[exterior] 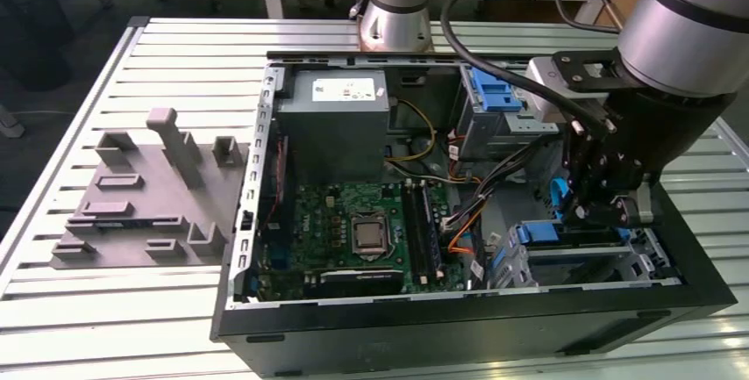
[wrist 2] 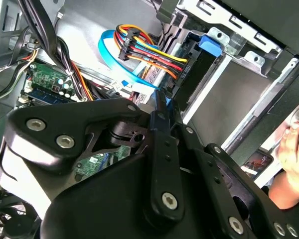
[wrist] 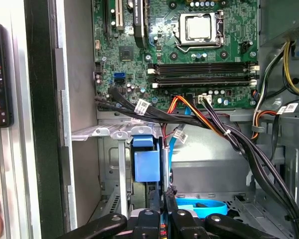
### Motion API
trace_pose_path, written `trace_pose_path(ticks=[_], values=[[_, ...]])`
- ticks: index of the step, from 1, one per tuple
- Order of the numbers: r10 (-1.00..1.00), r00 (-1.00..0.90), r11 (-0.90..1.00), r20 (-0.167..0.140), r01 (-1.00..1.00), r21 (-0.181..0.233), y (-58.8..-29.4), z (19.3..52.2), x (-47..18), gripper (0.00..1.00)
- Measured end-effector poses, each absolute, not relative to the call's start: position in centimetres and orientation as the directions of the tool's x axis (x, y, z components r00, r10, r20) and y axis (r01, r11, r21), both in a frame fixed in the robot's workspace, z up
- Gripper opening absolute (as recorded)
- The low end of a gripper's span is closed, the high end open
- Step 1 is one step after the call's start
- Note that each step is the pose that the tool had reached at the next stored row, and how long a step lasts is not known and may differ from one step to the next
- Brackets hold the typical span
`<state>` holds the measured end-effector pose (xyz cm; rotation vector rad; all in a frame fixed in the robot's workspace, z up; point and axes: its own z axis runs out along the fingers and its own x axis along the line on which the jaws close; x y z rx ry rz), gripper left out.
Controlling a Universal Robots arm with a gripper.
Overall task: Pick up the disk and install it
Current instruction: 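Insert the second disk wire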
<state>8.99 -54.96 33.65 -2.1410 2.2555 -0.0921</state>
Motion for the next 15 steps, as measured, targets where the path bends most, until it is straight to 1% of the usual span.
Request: trace_pose_path(ticks=[15], values=[[-0.998, -0.053, 0.051, 0.018, -0.997, -0.064, -55.13, 33.52, 9.20, 0.16]])
